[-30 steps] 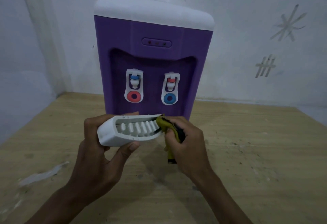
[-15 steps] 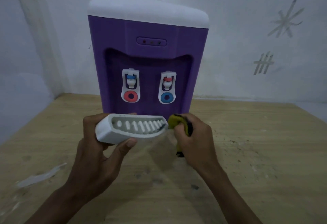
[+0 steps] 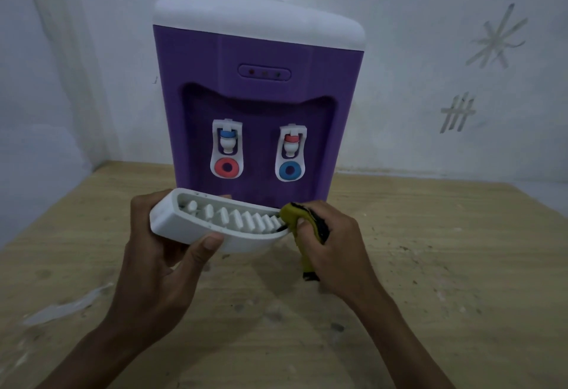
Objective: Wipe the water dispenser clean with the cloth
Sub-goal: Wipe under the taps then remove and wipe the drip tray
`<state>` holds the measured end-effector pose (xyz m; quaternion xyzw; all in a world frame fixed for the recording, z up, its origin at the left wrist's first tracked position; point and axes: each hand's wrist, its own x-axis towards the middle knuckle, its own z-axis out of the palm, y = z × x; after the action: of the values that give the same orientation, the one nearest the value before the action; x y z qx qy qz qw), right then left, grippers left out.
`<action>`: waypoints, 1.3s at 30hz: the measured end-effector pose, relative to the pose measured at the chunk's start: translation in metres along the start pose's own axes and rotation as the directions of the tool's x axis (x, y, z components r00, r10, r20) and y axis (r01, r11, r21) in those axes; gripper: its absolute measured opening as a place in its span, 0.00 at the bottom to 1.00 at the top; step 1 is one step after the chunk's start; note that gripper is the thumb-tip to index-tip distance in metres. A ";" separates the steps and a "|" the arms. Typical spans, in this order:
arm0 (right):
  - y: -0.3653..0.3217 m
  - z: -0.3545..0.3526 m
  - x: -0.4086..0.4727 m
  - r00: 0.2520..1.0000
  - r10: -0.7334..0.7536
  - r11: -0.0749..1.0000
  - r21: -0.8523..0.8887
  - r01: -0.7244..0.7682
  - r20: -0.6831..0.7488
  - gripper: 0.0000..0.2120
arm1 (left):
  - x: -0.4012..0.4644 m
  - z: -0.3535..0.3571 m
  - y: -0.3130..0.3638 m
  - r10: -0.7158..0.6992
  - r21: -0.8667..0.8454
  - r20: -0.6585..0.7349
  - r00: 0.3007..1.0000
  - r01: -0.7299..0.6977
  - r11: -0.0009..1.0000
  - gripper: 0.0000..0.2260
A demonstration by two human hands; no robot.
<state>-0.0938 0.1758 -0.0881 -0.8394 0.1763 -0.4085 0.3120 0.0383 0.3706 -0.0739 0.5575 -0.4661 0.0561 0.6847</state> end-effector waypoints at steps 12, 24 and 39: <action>-0.004 -0.004 0.002 0.998 -0.050 0.999 0.006 0.049 0.029 0.08 | 0.003 0.002 0.015 0.048 0.047 0.002 0.999 -0.048 0.998 0.23; -0.035 0.006 -0.004 0.987 -0.157 0.985 0.080 0.155 0.021 0.08 | 0.002 0.001 0.008 0.022 -0.020 -0.030 0.999 -0.023 1.000 0.21; -0.050 0.008 -0.013 0.931 -0.298 0.929 -0.162 0.334 0.212 0.10 | 0.003 -0.001 0.002 0.029 0.084 0.049 0.998 -0.033 0.996 0.24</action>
<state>-0.0935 0.2234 -0.0657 -0.9175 0.0481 -0.3550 0.1731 0.0387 0.3708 -0.0701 0.5797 -0.4881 0.0733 0.6483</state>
